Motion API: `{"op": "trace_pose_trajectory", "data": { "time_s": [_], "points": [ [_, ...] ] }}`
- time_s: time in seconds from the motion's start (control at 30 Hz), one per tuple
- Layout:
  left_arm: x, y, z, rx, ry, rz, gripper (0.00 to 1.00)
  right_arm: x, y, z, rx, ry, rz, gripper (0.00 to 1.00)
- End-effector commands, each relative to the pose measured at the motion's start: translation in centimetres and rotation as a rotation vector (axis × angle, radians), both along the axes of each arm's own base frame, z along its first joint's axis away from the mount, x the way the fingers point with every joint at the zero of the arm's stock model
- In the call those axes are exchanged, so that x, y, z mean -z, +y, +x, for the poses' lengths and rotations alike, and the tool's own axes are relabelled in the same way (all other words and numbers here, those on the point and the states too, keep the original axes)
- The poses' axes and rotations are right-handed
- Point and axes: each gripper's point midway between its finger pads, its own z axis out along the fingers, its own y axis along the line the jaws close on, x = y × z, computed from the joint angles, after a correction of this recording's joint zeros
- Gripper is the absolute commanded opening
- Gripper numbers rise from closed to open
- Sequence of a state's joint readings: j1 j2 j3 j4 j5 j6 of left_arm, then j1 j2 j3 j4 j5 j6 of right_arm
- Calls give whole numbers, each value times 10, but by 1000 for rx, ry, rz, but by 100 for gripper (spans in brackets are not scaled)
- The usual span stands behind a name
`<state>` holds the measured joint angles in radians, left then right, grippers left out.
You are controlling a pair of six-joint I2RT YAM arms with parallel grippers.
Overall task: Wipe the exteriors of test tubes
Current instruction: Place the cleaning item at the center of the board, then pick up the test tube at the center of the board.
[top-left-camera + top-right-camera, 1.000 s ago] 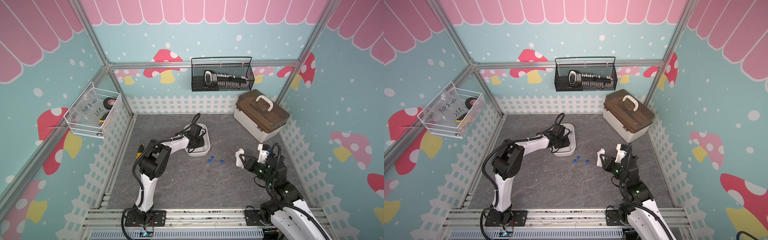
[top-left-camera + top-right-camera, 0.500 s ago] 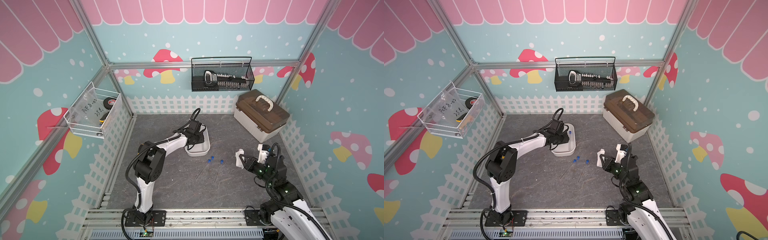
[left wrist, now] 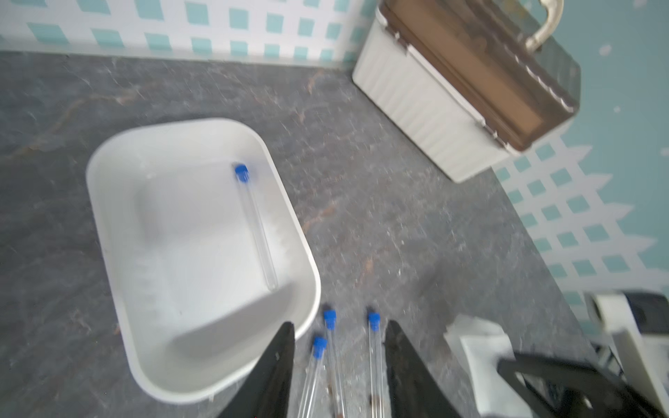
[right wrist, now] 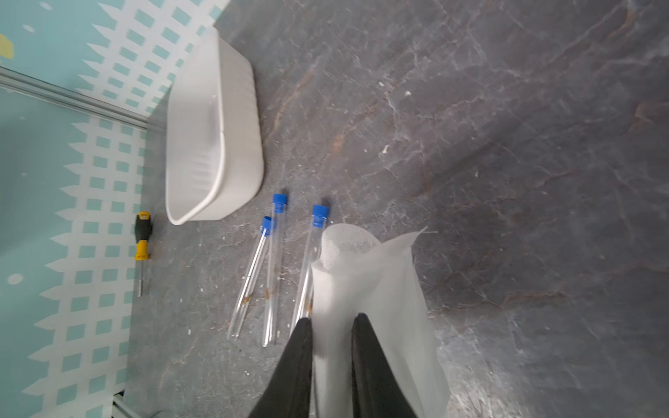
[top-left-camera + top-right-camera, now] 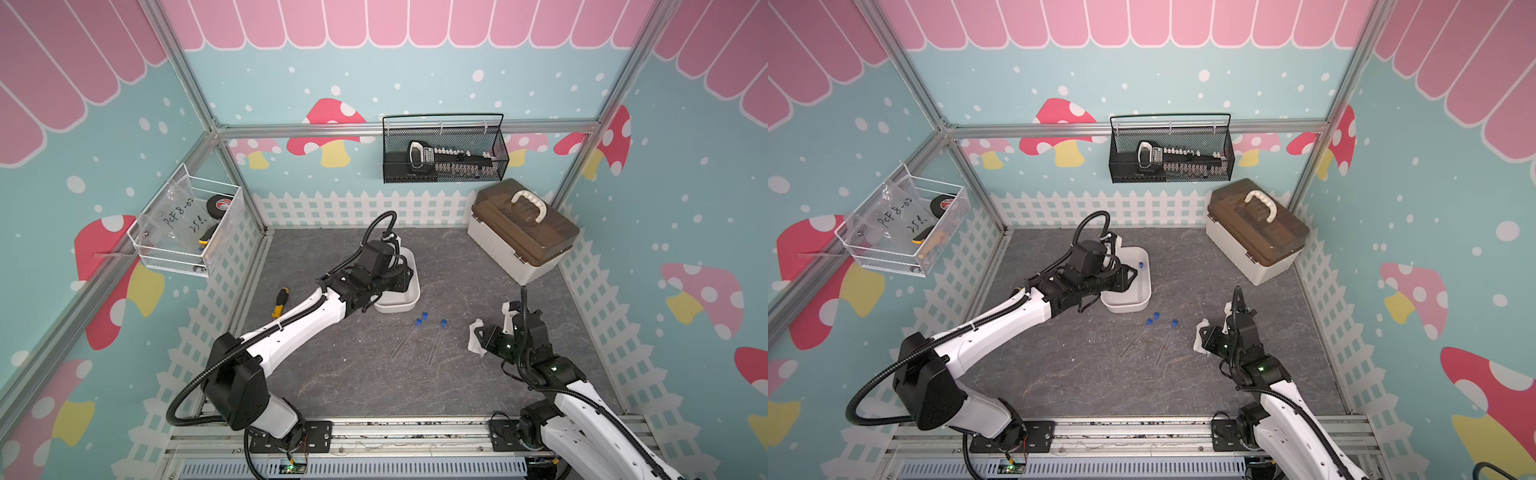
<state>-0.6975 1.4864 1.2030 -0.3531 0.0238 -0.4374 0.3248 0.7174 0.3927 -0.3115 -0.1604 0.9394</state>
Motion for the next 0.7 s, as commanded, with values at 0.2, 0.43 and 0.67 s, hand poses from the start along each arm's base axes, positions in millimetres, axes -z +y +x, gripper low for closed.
{"op": "trace_pose_trajectory", "data": {
  "time_s": [0.2, 0.43, 0.67],
  "points": [
    [80, 6, -92, 99, 144, 103, 44, 46, -27, -18, 83, 169, -143, 24],
    [101, -34, -130, 248, 175, 126, 45, 7, -25, -10, 72, 97, -128, 31],
    [122, -72, -148, 343, 197, 188, 45, -44, -12, 4, 43, -19, -56, 32]
  ]
}}
